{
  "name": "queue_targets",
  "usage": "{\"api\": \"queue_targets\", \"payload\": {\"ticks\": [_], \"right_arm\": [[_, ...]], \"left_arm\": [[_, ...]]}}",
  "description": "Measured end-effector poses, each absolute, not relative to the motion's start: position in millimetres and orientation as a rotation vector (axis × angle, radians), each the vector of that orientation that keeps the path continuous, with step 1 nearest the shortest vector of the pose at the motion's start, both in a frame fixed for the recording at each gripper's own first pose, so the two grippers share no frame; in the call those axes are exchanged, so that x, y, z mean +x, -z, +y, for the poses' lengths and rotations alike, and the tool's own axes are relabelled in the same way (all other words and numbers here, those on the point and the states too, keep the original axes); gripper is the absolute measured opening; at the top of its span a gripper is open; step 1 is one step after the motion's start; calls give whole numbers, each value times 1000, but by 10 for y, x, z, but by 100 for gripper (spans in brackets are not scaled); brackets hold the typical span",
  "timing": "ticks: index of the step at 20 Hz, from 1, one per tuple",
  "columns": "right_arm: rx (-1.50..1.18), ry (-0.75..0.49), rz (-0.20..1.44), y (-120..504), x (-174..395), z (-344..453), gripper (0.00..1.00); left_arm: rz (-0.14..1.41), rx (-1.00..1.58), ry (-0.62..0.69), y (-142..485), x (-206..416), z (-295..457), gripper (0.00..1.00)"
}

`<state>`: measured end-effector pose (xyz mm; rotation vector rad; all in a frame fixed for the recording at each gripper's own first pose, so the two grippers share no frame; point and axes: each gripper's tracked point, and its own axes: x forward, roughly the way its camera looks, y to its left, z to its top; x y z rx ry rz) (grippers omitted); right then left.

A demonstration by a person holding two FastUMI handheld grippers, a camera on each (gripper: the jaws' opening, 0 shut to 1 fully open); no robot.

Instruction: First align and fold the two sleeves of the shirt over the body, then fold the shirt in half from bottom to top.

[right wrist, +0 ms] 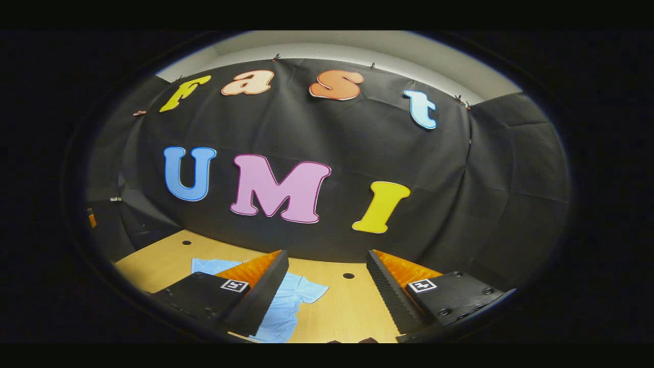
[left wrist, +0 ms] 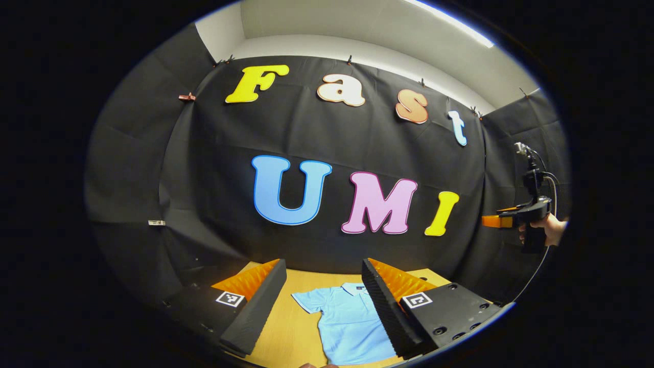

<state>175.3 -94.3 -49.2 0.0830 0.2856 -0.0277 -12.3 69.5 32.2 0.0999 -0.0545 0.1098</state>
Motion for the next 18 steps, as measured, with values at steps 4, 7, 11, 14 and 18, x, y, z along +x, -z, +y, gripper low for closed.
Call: {"api": "queue_targets", "payload": {"ticks": [4,7,11,14,18], "right_arm": [[132,-15,393,1146,2490,-847,97],[124,-57,497,1858,3066,-743,97],[161,-157,692,3090,3578,-425,97],[167,-230,897,4192,3689,-268,97],[164,-258,1095,5115,3632,-221,98]], "left_arm": [[-46,115,-154,-304,135,743,96],[-23,118,-192,-215,444,749,96],[39,99,-249,12,961,736,96],[108,87,-294,216,1347,666,97],[146,122,-328,353,1656,487,97]]}}
